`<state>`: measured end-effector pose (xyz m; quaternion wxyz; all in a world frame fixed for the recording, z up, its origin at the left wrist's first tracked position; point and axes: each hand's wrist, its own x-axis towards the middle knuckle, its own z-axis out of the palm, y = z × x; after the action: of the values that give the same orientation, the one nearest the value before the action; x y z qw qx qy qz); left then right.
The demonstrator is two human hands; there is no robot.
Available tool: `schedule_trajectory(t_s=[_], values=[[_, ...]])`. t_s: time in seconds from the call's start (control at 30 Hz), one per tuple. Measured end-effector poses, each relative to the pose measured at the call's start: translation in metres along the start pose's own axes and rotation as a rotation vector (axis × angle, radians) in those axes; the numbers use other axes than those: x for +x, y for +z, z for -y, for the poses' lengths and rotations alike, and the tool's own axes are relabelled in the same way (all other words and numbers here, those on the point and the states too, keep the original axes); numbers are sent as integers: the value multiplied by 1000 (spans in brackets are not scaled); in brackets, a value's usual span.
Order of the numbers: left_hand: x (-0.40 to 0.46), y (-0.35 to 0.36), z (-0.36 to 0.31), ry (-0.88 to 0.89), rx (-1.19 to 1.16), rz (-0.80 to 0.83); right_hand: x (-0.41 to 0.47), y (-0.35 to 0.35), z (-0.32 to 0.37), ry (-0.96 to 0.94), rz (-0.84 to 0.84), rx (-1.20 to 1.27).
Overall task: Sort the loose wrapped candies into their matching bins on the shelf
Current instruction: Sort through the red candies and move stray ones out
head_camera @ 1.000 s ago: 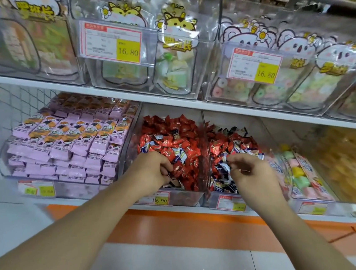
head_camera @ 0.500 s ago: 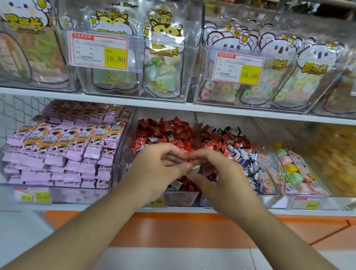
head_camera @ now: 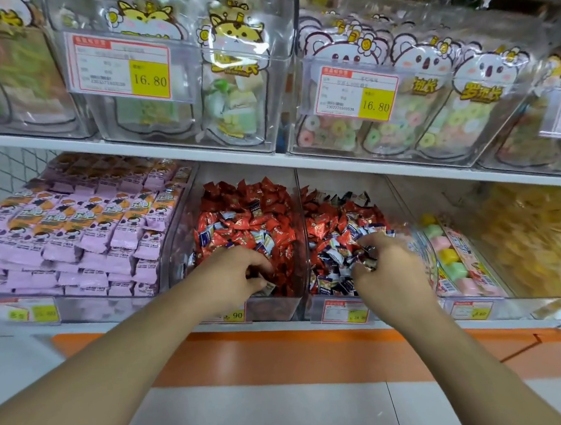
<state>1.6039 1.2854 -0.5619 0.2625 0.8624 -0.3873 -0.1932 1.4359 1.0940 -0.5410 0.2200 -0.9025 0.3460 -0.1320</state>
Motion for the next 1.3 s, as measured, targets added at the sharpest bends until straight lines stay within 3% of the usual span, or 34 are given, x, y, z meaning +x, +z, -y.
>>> schedule_trajectory(t_s=[0.2, 0.33, 0.43, 0.53, 0.63, 0.77, 0.97, 1.13, 1.3], values=[[6, 0, 4, 31, -4, -101, -3, 5, 10, -45, -4, 28], [-4, -11, -7, 73, -347, -264, -10, 0, 28, -250, -45, 161], [-16, -21, -29, 129, -617, -214, -17, -4, 45, -339, 39, 398], [-24, -21, -40, 185, -685, -160, -20, -4, 51, -335, 31, 488], [-24, -23, -27, 149, -604, -173, -15, -5, 41, -228, -58, 460], [-20, -21, 7, 79, -296, -117, -7, -11, 18, -97, -166, 257], [-7, -13, 25, 24, -41, 165, -2, -3, 11, -27, -115, 300], [-3, -14, 19, 44, 20, 364, -1, 2, 10, -39, -99, 289], [-7, -15, 19, 90, 65, 388, 0, 3, 8, -36, -87, 286]])
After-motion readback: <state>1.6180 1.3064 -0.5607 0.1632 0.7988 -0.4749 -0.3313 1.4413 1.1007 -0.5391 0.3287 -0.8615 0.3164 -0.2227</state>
